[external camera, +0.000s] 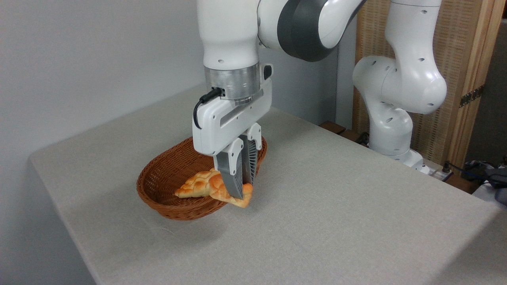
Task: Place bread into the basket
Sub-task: 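Lift the orange bun and carry it over the basket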
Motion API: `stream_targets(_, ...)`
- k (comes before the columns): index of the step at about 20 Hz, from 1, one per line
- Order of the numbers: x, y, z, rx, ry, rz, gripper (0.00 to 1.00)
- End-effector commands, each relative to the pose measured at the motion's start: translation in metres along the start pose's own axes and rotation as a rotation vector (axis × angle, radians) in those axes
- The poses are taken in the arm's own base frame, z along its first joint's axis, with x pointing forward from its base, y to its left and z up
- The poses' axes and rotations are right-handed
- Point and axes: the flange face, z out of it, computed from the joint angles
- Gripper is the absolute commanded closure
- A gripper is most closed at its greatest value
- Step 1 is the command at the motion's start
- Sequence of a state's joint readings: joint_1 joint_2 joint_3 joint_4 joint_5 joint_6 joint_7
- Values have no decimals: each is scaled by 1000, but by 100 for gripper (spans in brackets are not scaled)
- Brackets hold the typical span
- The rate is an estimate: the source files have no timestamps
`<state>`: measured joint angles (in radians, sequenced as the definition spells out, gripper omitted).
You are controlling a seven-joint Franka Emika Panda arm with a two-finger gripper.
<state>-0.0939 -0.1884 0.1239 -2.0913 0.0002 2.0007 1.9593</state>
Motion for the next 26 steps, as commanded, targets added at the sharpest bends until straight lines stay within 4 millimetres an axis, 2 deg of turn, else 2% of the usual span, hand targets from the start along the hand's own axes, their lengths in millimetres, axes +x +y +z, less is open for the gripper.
stream_targets(1,12,-4,-27,-15,74,-155,72)
stream_targets(4,55,-18,-26,-36,102,-319,71)
stream_targets(9,112,-32,-26,-60,104,-629,70)
stream_targets(14,153,-40,-21,-88,128,-806,66)
stream_targets(17,172,-44,-14,-110,147,-864,56)
stream_targets(19,175,-45,-15,-124,191,-911,31)
stream_targets(20,176,-48,-12,-124,203,-918,22)
stream_targets(21,176,-49,-10,-123,205,-921,5)
stream_targets(22,177,-49,-10,-121,205,-923,0)
stream_targets(26,177,-49,-10,-120,205,-922,0)
